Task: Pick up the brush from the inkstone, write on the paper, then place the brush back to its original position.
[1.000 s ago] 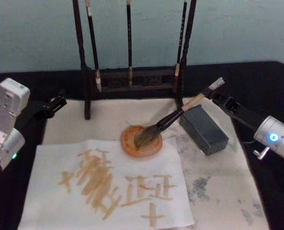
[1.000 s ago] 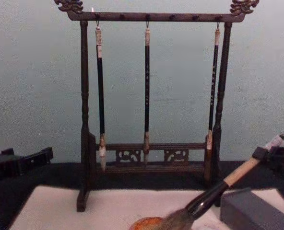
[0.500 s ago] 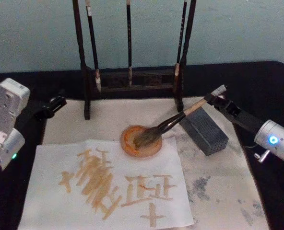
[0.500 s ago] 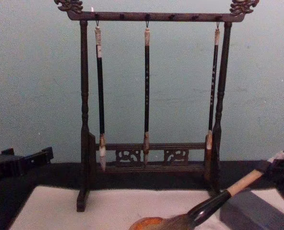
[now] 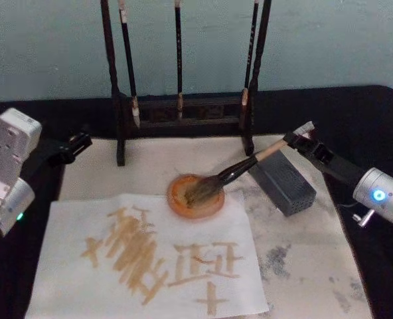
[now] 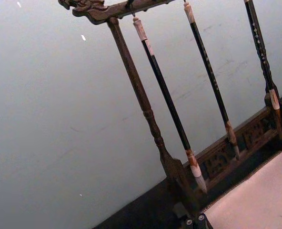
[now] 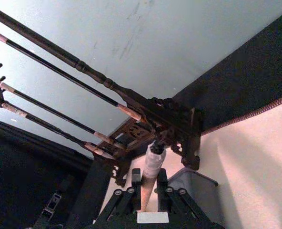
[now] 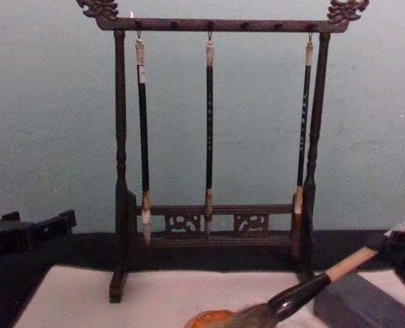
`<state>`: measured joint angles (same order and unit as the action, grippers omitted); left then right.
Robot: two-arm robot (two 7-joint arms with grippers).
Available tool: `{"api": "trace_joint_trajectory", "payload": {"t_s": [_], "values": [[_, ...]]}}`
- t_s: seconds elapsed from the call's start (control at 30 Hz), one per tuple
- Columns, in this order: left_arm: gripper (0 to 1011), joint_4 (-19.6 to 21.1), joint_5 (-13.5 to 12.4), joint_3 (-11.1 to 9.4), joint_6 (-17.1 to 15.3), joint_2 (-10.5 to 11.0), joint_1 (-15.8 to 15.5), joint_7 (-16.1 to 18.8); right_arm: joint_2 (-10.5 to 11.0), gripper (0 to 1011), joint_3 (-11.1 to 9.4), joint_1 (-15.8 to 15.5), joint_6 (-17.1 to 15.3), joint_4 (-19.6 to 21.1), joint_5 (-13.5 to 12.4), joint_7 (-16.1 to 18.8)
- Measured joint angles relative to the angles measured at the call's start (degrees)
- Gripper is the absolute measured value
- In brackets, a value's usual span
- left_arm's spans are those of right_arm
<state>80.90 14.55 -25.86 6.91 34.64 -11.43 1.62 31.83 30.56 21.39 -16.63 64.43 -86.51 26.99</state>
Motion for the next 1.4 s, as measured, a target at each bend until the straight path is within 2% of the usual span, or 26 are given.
{"api": "trace_joint_trajectory", "payload": {"t_s": [0.23,0.3,0.53,0.6,0.63,0.83,0.93,1.2,1.4], "values": [[1002,0.0,0.0,0.0,0.0,0.0,0.0,0.0,-0.04,390,-0.01,0.02,0.0,-0.05,0.03,0.11],[1002,0.0,0.0,0.0,0.0,0.0,0.0,0.0,0.0,474,-0.02,0.0,0.0,0.0,0.04,0.04],[1002,0.0,0.0,0.0,0.0,0.0,0.0,0.0,1.24,694,0.09,-0.73,-0.04,1.92,-0.18,-2.65],[1002,0.0,0.0,0.0,0.0,0.0,0.0,0.0,1.81,748,0.28,-1.01,-0.04,2.75,-0.15,-3.29],[1002,0.0,0.0,0.0,0.0,0.0,0.0,0.0,2.31,812,0.37,-1.27,0.06,3.51,-0.08,-3.72],[1002,0.0,0.0,0.0,0.0,0.0,0.0,0.0,4.74,964,0.63,-2.61,0.78,7.26,0.69,-6.21],[1002,0.0,0.0,0.0,0.0,0.0,0.0,0.0,5.98,1001,0.76,-3.33,1.02,9.14,1.11,-7.82],[1002,0.0,0.0,0.0,0.0,0.0,0.0,0.0,8.25,1001,1.27,-4.21,1.2,12.22,2.64,-11.02],[1002,0.0,0.0,0.0,0.0,0.0,0.0,0.0,10.33,1001,1.62,-5.09,1.11,15.46,4.78,-15.68]]}}
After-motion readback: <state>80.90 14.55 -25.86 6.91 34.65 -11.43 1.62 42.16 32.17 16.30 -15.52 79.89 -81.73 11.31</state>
